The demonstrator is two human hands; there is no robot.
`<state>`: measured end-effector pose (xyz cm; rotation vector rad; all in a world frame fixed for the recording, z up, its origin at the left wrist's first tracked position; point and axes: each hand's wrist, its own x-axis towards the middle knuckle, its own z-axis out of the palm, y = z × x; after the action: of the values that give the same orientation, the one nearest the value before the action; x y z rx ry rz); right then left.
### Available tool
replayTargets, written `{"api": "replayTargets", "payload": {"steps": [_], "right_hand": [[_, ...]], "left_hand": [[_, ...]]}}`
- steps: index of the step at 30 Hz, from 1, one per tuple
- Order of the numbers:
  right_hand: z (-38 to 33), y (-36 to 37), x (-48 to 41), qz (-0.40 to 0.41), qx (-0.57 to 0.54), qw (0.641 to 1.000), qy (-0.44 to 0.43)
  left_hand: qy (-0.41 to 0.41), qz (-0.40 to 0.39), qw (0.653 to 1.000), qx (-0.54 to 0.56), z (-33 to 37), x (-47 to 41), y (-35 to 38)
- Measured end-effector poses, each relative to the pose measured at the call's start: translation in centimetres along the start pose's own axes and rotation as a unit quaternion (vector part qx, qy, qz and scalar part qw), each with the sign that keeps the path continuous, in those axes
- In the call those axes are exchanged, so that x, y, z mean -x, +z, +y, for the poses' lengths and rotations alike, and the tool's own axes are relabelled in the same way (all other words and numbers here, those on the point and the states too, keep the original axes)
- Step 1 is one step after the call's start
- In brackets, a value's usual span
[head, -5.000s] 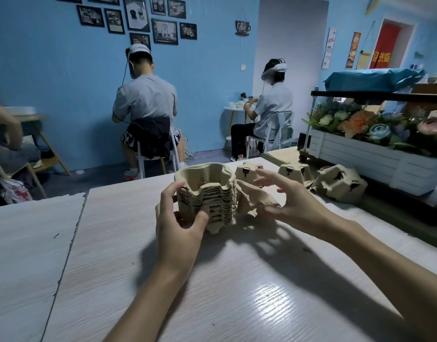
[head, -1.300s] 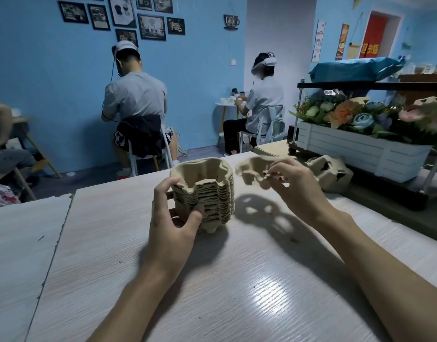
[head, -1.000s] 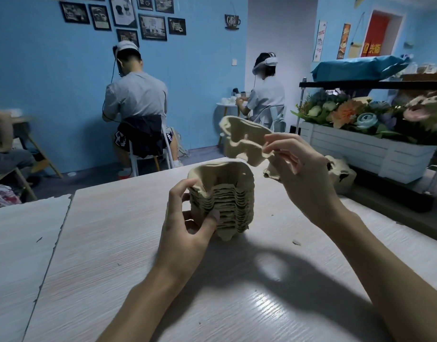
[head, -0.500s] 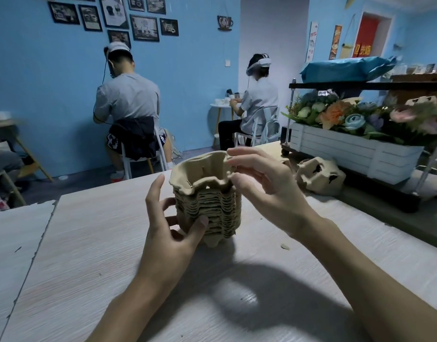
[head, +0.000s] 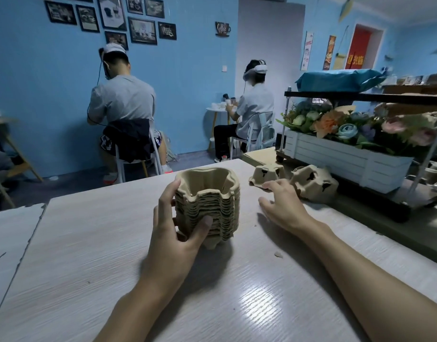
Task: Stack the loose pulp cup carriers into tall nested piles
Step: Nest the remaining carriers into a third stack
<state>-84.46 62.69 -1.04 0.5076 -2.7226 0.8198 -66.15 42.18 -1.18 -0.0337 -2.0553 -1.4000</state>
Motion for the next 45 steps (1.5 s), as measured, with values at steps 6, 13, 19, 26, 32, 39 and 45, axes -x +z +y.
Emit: {"api": "replayTargets", "payload": {"steps": [6,13,19,26,32,39,45], "right_hand": [[-1.2,-0.2,-3.7,0.071,0.059,0.996,-0.011],[-1.3,-0.5,-7.9,-0.022,0.155,0.986,0.058],[-1.7,-0.1,-8.3,-0.048,0.204,0.976,0.052],[-0.8,0.2,-8.4,-0.069,0.19,0.977,0.073],[-0.9,0.0,-8.2,-0.055,0.181,0.981,0.052],[-2.0,-0.5,-5.2,0.058,-0.015,0.998,-0.017],[-1.5,-1.9,0.7,0.099,-0.178,0.978,-0.043]], "left_hand": [[0.005,0.003,1.0,0.011,-0.6,-0.2,0.2],[0.005,-0.001,1.0,0.014,-0.8,-0.3,0.0],[0.008,0.001,1.0,0.015,-0.9,-0.4,0.1],[0.002,-0.005,1.0,0.015,-0.6,-0.2,-0.1],[0.003,-0.005,1.0,0.015,-0.6,-0.3,-0.2],[0.008,-0.005,1.0,0.014,-0.5,-0.2,-0.2],[0.002,-0.004,1.0,0.011,-0.3,-0.3,-0.1]]}}
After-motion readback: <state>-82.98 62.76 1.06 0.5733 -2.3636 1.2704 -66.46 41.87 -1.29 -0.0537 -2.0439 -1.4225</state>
